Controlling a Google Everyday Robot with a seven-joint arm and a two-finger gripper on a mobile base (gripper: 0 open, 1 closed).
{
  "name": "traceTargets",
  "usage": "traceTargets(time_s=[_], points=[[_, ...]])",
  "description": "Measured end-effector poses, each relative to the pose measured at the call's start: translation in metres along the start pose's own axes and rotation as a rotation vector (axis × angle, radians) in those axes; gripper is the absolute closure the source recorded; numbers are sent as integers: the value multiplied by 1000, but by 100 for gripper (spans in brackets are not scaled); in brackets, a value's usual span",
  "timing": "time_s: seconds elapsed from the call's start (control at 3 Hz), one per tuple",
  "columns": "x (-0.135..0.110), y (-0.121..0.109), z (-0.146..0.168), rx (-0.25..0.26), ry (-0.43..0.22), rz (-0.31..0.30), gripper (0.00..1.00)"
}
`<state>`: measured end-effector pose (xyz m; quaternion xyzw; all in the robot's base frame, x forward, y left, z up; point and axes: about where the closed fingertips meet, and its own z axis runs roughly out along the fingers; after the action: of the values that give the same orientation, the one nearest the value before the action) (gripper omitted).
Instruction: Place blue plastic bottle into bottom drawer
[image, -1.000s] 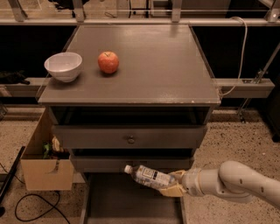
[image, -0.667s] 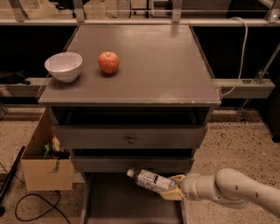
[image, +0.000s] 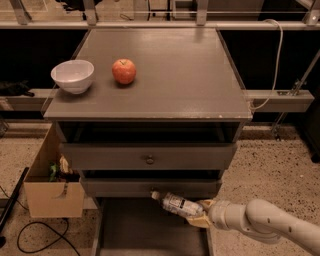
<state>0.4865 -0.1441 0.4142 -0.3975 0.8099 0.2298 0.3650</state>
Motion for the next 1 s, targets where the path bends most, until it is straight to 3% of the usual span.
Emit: traceTargets(time_s=[0.33, 0.67, 1.0], points=[[0, 0, 0, -1, 0, 0, 100], [4, 18, 29, -66, 36, -18, 100], [30, 53, 77, -163, 106, -39, 100]])
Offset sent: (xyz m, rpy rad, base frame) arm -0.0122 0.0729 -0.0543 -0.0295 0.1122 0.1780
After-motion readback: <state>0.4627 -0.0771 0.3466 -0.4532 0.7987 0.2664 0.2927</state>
